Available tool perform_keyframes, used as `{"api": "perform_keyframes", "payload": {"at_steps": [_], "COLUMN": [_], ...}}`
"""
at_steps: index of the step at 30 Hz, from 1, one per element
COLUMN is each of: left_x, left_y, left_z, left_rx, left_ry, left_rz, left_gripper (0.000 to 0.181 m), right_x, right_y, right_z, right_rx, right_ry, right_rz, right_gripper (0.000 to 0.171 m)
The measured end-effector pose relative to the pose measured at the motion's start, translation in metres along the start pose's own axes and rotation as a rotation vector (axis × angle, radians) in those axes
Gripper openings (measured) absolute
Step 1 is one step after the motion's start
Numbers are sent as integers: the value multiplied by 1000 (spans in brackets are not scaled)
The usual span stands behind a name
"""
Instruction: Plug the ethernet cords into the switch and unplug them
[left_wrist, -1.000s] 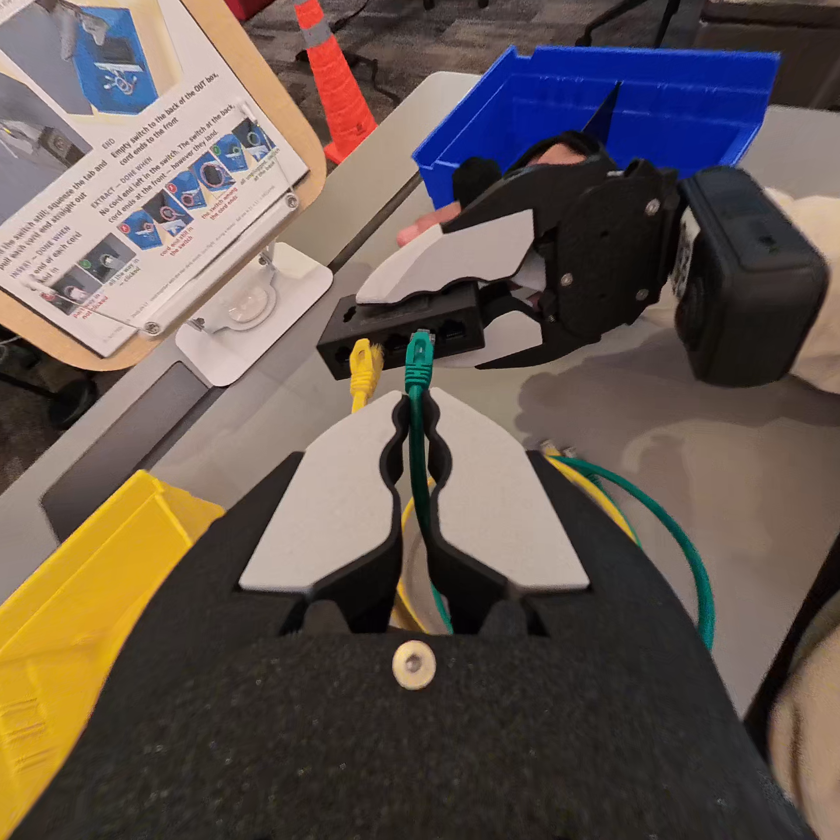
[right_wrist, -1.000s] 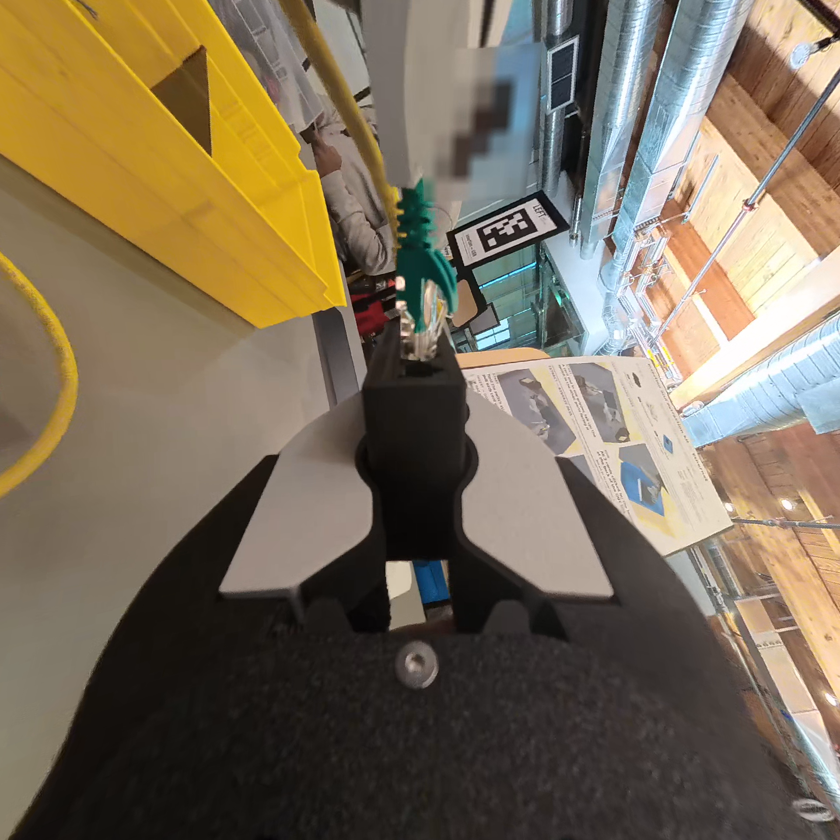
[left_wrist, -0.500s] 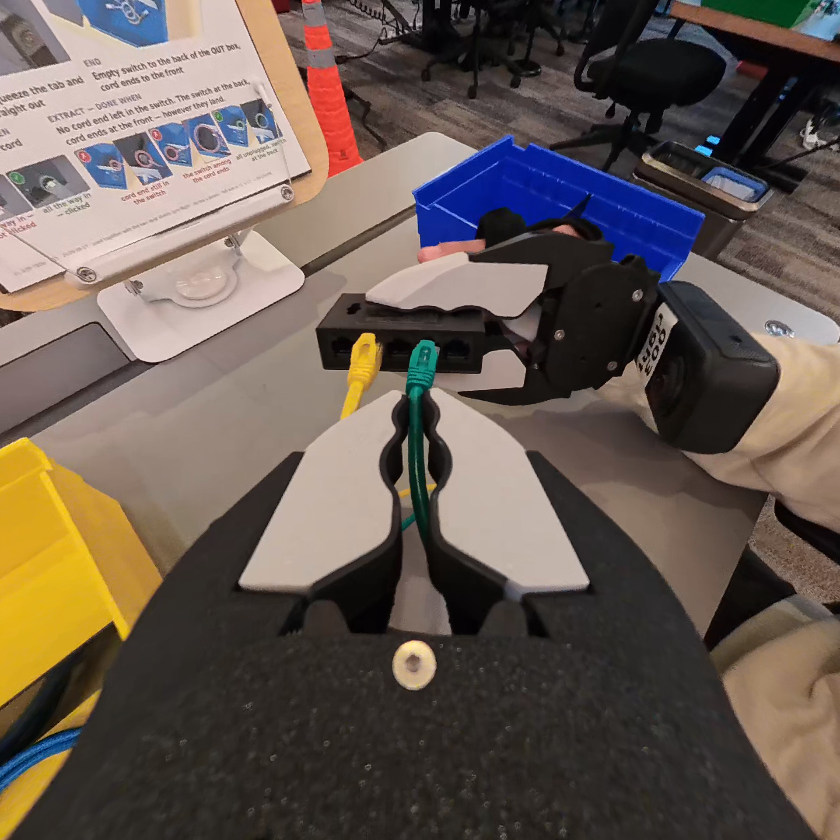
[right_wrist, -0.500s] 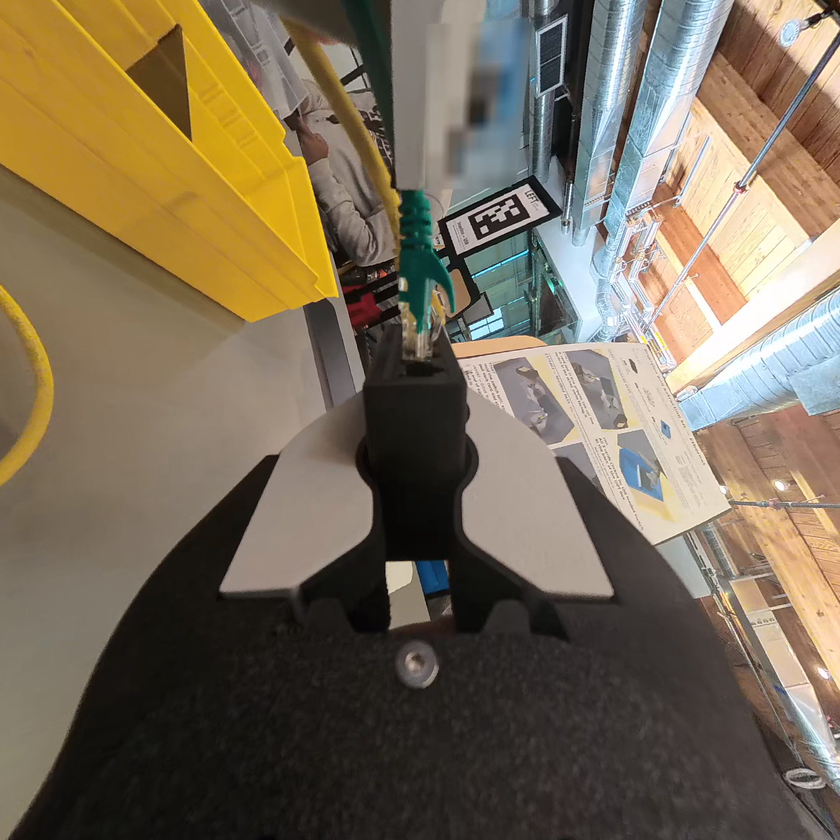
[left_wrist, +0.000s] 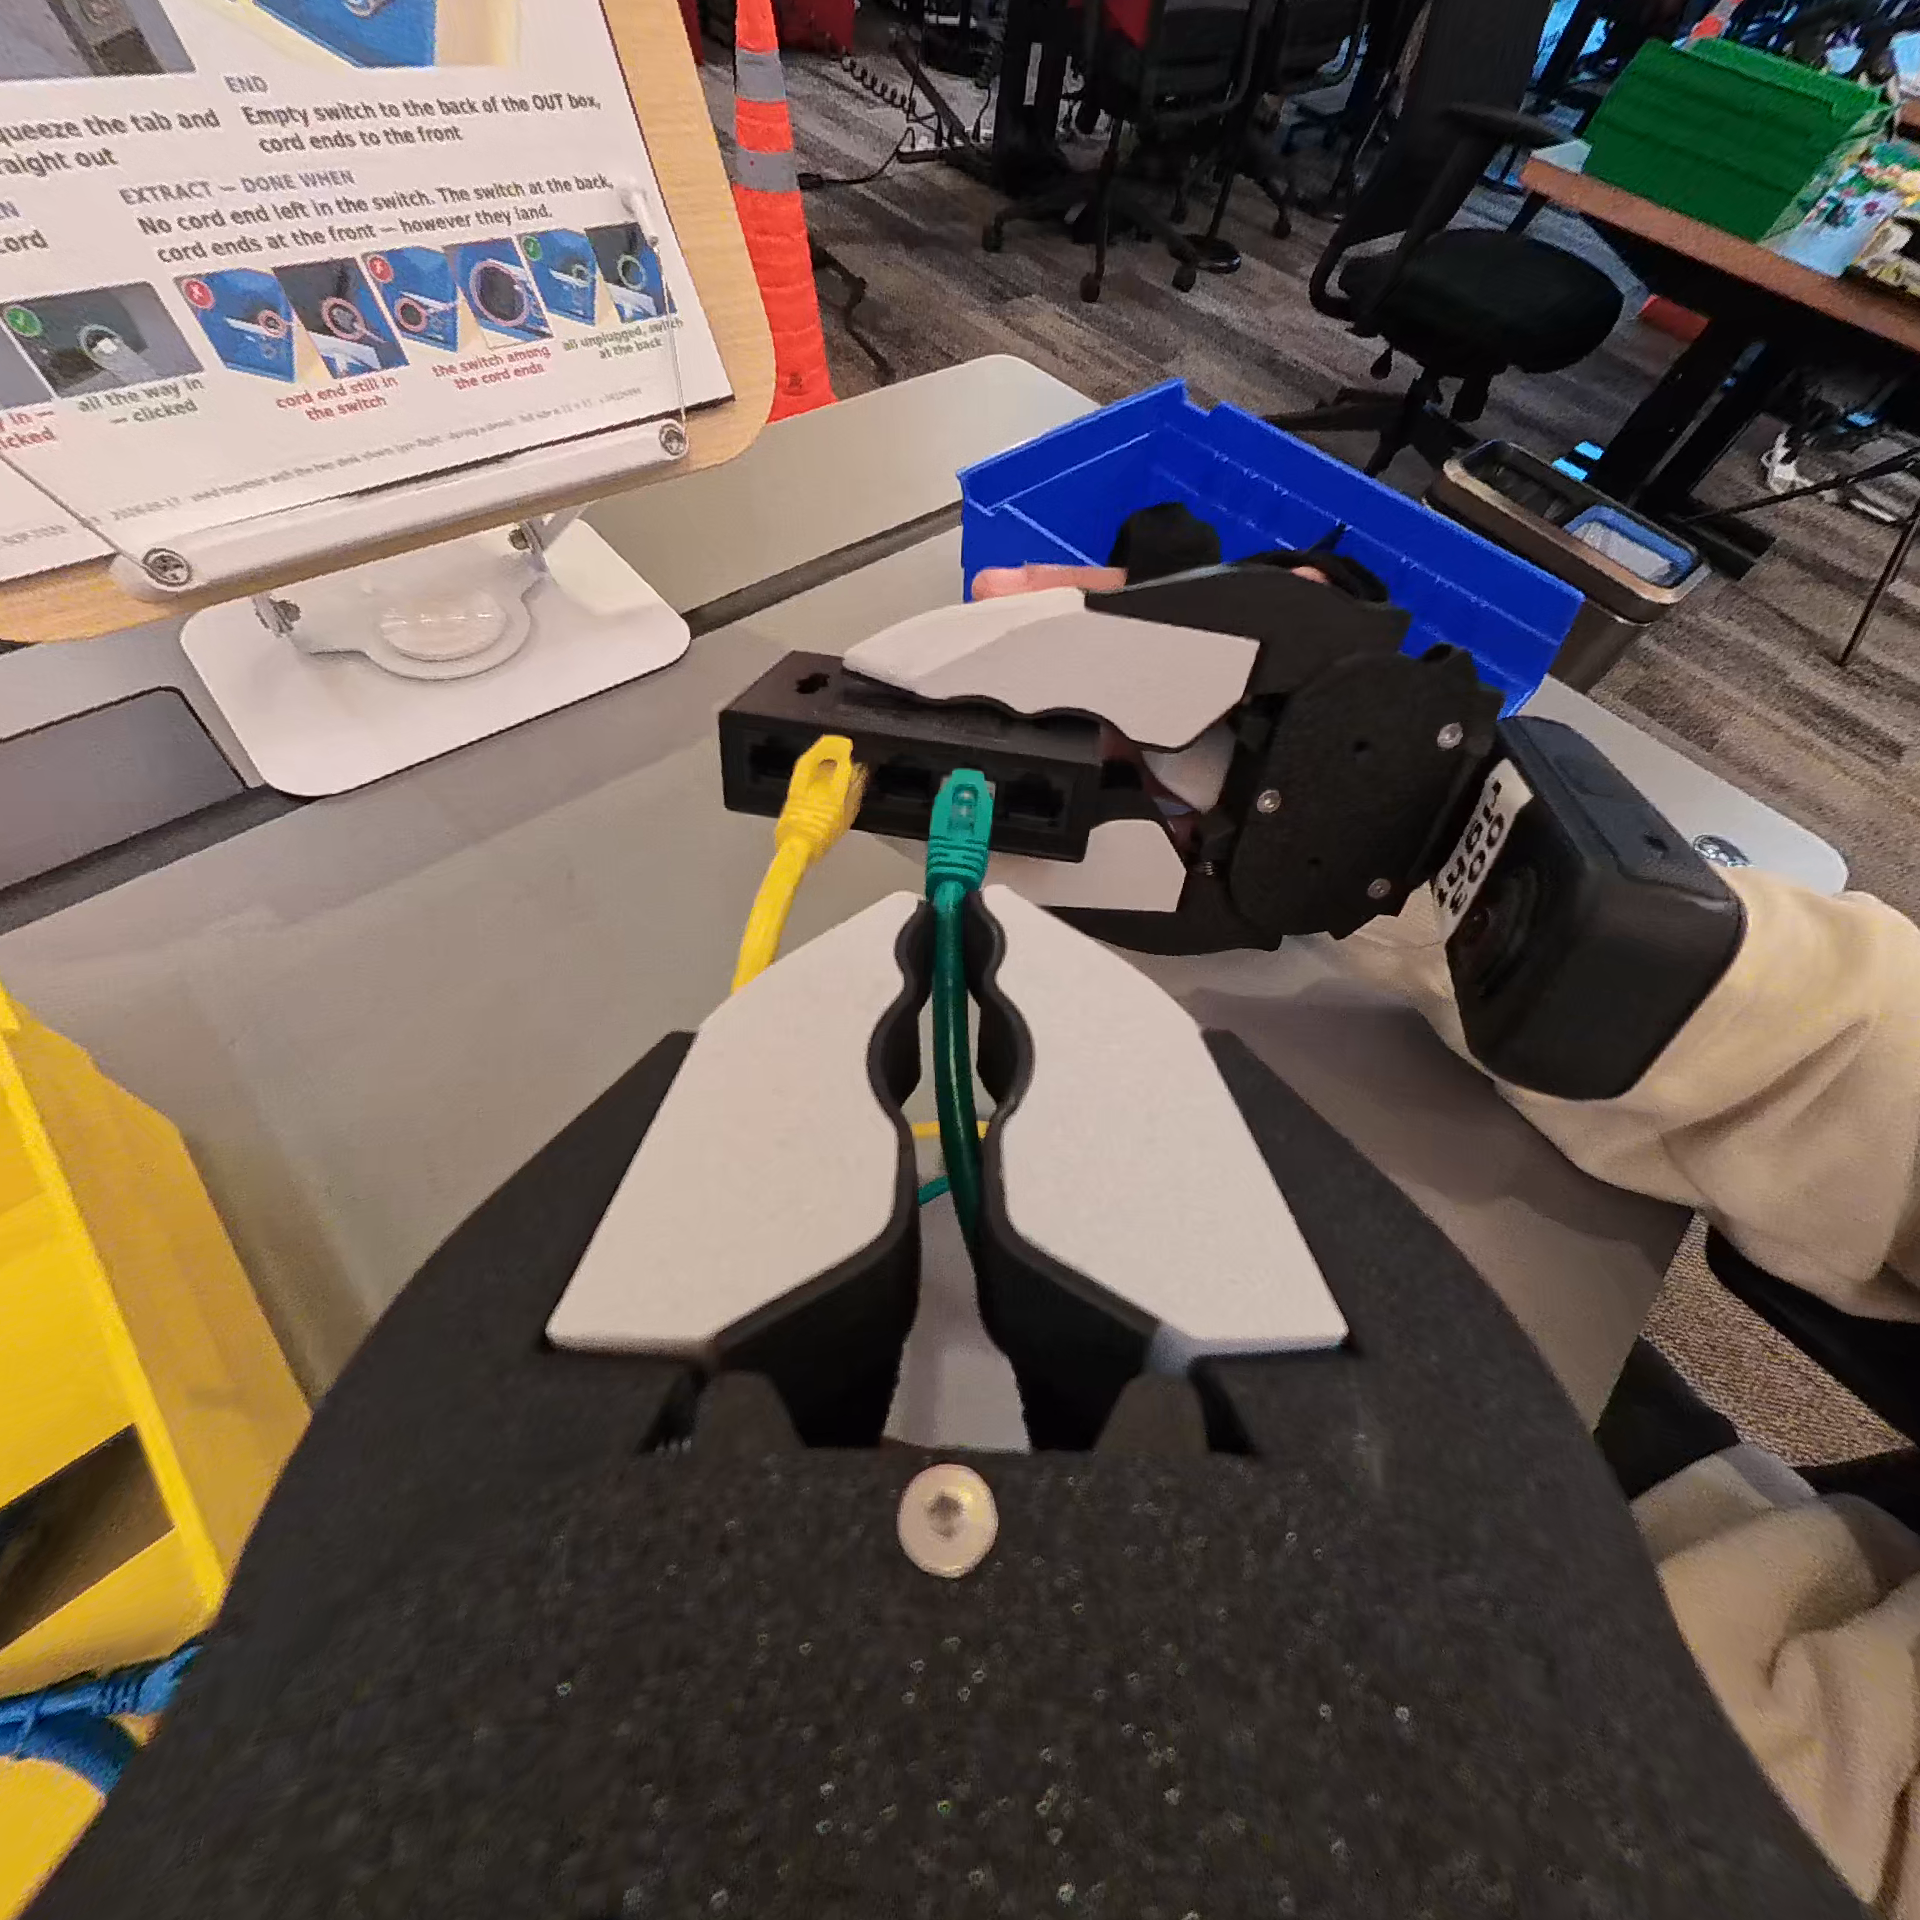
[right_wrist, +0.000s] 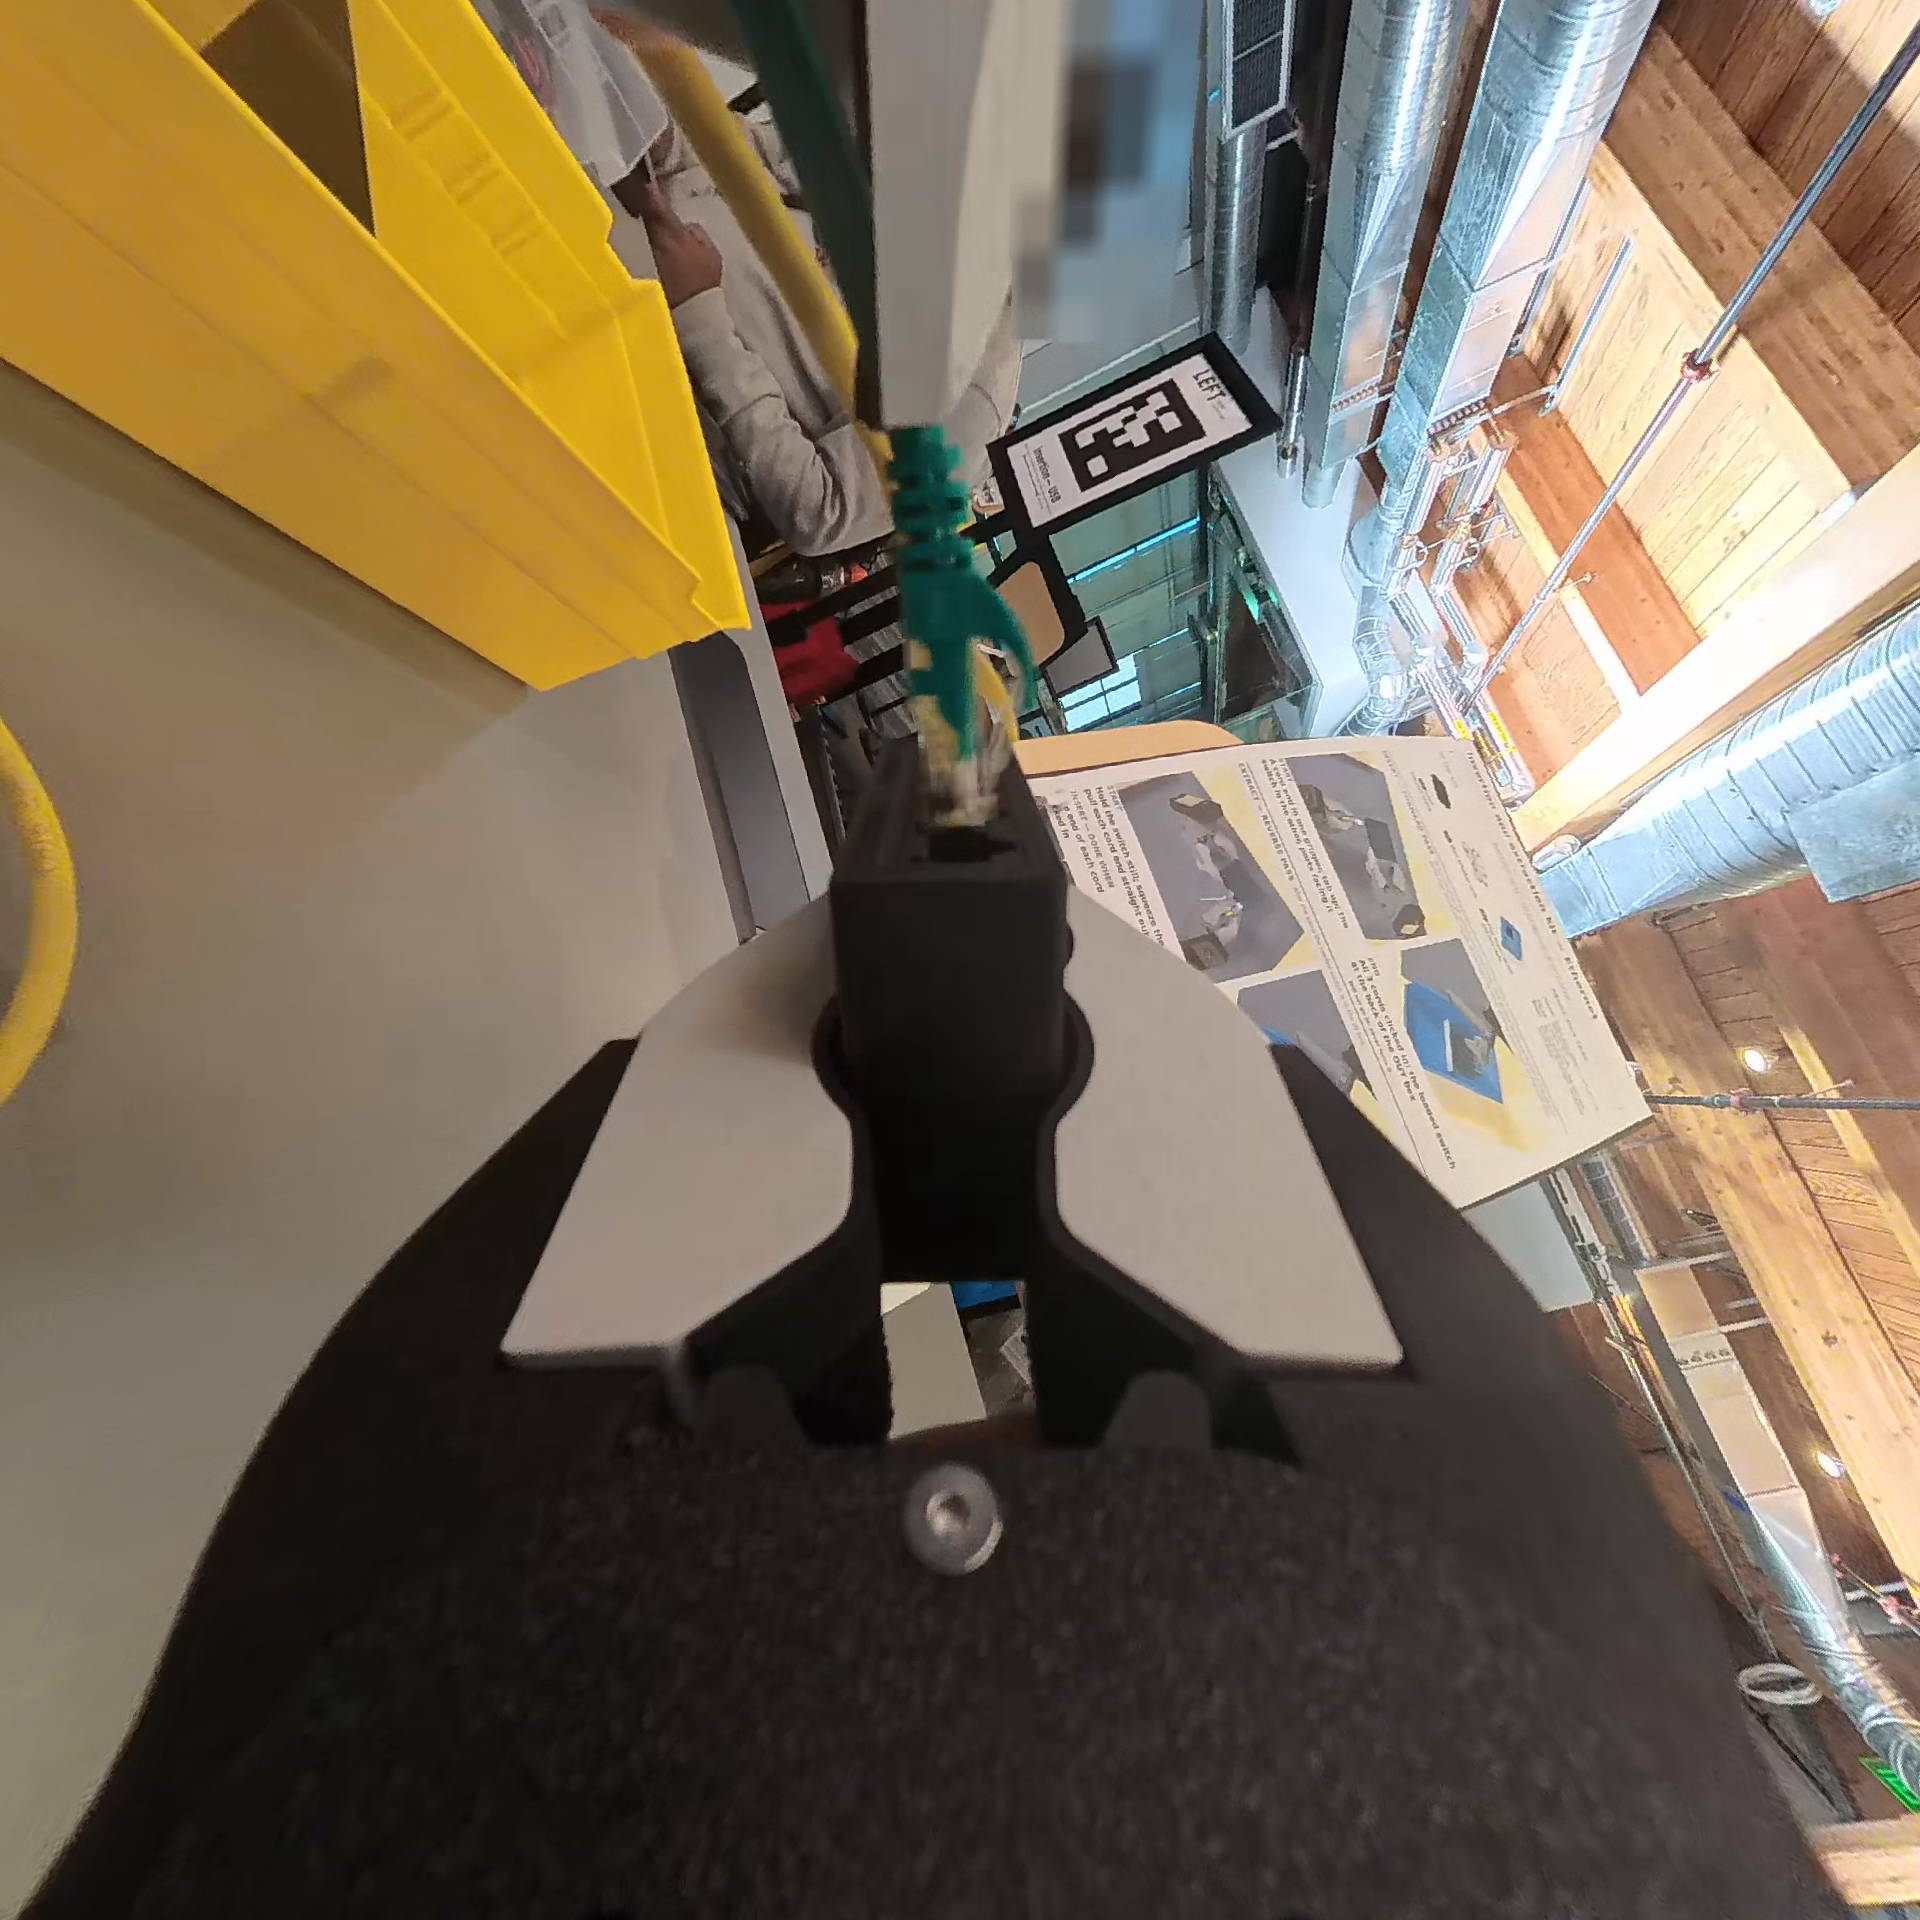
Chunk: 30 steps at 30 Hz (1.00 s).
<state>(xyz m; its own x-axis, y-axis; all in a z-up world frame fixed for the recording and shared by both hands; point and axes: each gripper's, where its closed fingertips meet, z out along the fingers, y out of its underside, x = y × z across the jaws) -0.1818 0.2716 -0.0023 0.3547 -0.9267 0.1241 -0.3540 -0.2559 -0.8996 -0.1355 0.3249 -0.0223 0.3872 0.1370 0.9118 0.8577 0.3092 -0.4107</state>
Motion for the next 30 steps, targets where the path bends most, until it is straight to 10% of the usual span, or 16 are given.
{"api": "perform_keyframes", "payload": {"at_steps": [30], "left_x": [9], "left_y": [0], "left_z": [4], "left_rx": [-24], "left_ry": [-95], "left_rz": [220], "left_gripper": [4], "right_x": [-8], "right_y": [-15], "right_z": [-9], "right_rx": [93], "right_ry": [-40], "right_rz": [52], "right_gripper": [28]}}
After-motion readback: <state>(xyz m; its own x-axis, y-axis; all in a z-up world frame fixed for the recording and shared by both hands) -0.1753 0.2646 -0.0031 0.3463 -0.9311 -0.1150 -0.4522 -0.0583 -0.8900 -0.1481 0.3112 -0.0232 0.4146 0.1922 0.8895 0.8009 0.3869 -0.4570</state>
